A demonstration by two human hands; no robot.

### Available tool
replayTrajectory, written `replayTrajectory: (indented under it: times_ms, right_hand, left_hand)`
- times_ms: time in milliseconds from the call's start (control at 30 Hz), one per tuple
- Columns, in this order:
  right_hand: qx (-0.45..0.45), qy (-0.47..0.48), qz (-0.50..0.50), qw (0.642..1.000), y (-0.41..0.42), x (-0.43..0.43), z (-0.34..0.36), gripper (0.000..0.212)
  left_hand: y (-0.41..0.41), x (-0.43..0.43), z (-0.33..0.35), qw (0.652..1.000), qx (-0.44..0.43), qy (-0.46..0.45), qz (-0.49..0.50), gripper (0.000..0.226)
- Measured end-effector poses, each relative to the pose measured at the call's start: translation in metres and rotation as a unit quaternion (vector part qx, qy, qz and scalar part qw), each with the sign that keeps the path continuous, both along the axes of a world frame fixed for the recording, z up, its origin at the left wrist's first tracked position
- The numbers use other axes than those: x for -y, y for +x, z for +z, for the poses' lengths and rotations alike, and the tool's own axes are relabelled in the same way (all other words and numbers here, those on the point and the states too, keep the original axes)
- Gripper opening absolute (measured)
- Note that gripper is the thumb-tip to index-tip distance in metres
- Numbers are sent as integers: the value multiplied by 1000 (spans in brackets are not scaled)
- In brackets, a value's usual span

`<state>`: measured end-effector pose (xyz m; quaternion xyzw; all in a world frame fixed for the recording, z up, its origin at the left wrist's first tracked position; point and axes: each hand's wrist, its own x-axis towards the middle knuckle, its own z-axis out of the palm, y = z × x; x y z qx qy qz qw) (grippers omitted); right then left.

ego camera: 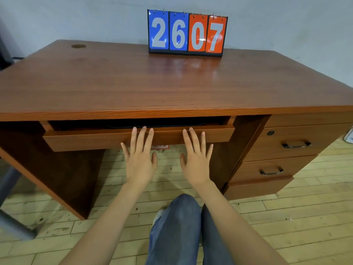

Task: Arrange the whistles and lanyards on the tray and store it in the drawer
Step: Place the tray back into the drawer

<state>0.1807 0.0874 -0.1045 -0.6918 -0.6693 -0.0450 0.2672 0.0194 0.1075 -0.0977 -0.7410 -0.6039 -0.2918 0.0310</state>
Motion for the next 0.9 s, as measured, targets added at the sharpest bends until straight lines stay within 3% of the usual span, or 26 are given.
replayTrajectory:
  times_ms: [133, 300, 400, 600, 800, 900]
  right_hand:
    - [-39, 11, 55, 998, 20, 12, 26, 50]
    - [-38, 70, 30, 996, 54, 28, 86, 37]
    - [-11, 86, 30, 996, 72, 36, 141, 38]
    - [42, 55, -4, 998, 116, 20, 223, 46]
    - [5, -26, -5, 1000, 170, -63, 221, 55]
    - [30, -62, -20, 997, 198, -130, 208, 56]
  left_hand:
    - [2, 7, 26, 998, -63, -2, -2, 61]
    - [23, 29, 98, 997, 0, 9, -71, 35]
    - [40, 34, 153, 993, 25, 39, -106, 33]
    - [66, -4, 224, 993, -14, -9, -114, 40]
    - [100, -95, 237, 988, -46, -93, -118, 47]
    - [122, -160, 234, 986, -12, -120, -120, 48]
